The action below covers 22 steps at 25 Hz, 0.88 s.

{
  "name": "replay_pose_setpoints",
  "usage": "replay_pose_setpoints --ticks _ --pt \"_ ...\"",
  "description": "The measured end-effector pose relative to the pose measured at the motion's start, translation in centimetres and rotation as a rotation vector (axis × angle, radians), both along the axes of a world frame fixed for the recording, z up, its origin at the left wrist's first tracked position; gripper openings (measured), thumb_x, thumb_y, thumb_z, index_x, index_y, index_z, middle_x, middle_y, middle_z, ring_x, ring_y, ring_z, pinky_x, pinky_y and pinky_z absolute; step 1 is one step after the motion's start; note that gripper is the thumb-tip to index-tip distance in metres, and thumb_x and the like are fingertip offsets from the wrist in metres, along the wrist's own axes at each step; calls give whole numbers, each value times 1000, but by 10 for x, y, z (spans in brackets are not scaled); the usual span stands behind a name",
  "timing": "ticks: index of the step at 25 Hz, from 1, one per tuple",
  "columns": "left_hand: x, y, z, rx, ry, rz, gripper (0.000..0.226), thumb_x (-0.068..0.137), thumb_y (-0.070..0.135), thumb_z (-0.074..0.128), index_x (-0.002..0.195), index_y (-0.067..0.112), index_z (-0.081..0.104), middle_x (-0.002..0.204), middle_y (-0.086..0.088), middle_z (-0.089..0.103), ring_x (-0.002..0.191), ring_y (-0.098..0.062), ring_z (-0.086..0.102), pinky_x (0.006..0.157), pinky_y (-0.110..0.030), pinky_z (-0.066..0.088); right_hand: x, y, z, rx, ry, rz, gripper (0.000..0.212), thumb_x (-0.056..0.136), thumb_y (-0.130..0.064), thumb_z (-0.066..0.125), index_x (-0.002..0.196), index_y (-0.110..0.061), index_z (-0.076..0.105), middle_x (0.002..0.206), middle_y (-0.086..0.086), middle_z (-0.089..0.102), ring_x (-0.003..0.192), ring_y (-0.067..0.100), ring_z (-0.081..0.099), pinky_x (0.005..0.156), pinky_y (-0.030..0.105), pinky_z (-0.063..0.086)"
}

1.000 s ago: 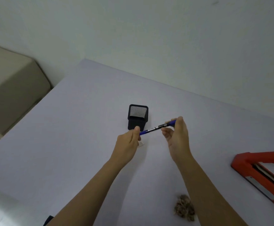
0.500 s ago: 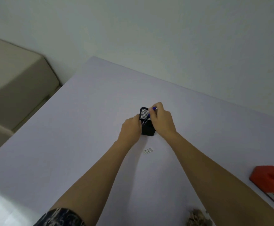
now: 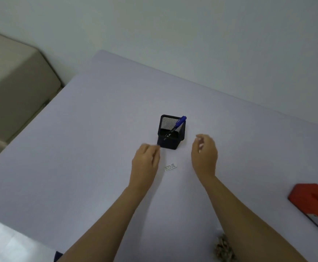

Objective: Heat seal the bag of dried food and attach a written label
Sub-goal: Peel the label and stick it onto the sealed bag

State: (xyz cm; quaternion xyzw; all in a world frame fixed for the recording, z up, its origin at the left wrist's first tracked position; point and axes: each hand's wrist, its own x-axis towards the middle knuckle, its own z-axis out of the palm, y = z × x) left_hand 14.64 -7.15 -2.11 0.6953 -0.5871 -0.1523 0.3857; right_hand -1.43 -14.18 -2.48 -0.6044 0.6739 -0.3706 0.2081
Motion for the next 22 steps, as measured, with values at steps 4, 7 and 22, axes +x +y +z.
replay_pose_setpoints --ticks 4,7,22 --pt "-17 29 -45 234 -190 -211 35 86 20 44 107 5 67 77 -11 60 62 -26 58 49 -32 52 -18 54 -43 207 94 306 28 89 -2 51 113 -9 64 92 2 57 76 13 52 75 31 50" --pt "-15 27 -53 331 -280 -260 37 82 21 46 108 8 68 84 -13 60 61 -28 57 47 -33 52 -12 62 -47 205 232 436 37 85 -4 53 120 -13 62 92 5 54 78 18 52 67 29 46" --pt "-7 24 -46 339 -268 -340 42 82 24 40 111 10 68 86 -14 56 64 -27 56 50 -30 51 19 52 -18 642 -214 41 14 83 -28 66 92 -19 68 91 -5 68 86 10 62 75 20 44"
